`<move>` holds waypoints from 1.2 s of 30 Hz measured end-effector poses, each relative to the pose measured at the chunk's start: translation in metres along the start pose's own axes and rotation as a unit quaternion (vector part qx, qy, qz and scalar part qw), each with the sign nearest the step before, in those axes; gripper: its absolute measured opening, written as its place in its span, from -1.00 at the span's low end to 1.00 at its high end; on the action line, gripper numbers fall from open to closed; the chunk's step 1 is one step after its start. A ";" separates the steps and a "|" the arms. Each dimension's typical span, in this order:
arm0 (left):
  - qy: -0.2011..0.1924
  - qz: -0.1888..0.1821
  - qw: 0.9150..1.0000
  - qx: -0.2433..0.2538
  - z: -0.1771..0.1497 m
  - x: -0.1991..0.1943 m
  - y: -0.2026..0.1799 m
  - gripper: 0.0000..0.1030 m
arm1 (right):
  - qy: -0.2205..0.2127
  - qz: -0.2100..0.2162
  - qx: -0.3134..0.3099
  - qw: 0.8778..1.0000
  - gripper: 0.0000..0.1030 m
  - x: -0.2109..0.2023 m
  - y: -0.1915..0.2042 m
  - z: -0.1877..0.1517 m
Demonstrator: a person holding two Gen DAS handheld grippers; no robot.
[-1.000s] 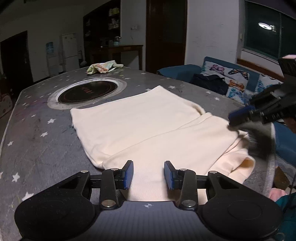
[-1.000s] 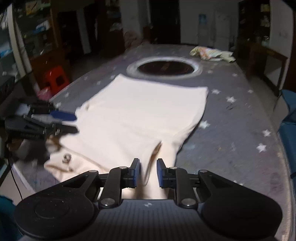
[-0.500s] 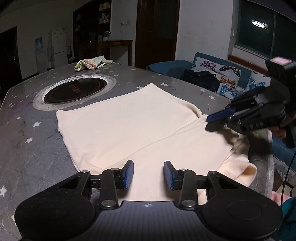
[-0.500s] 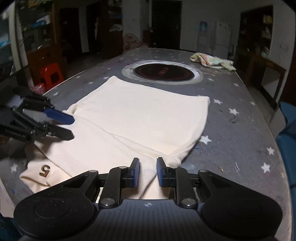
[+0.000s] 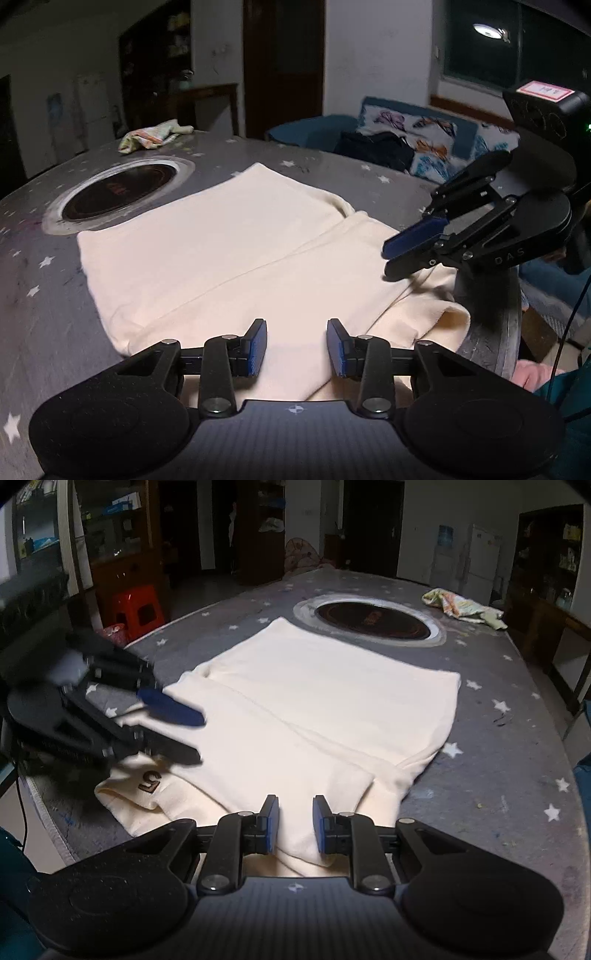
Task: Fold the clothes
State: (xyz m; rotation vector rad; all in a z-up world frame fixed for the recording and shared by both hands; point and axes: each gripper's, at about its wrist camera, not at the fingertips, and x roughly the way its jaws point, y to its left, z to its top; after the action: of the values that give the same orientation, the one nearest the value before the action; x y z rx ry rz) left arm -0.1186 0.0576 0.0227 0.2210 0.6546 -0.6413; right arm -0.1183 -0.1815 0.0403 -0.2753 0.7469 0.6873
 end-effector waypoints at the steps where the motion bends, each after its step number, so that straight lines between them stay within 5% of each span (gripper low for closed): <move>1: -0.002 0.005 1.000 -0.002 0.000 -0.003 -0.001 -0.22 | 0.001 0.002 -0.004 1.000 -0.64 0.002 0.000 -0.002; 9: -0.009 0.011 1.000 0.021 -0.008 -0.042 -0.019 -0.10 | 0.006 0.011 -0.061 0.998 -0.56 -0.012 -0.005 0.001; 19: 0.007 0.044 0.989 0.144 -0.031 -0.056 -0.060 0.01 | 0.027 0.003 -0.160 0.987 -0.28 -0.036 -0.004 -0.012; 36: 0.003 0.071 0.976 0.205 -0.044 -0.056 -0.076 0.02 | 0.010 0.016 -0.279 0.960 -0.03 -0.052 0.040 -0.034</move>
State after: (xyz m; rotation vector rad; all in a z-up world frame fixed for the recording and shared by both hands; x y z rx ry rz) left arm -0.2210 0.0418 0.0242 0.6477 0.5015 -0.6330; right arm -0.1902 -0.1922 0.0529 -0.7863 0.5634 0.9215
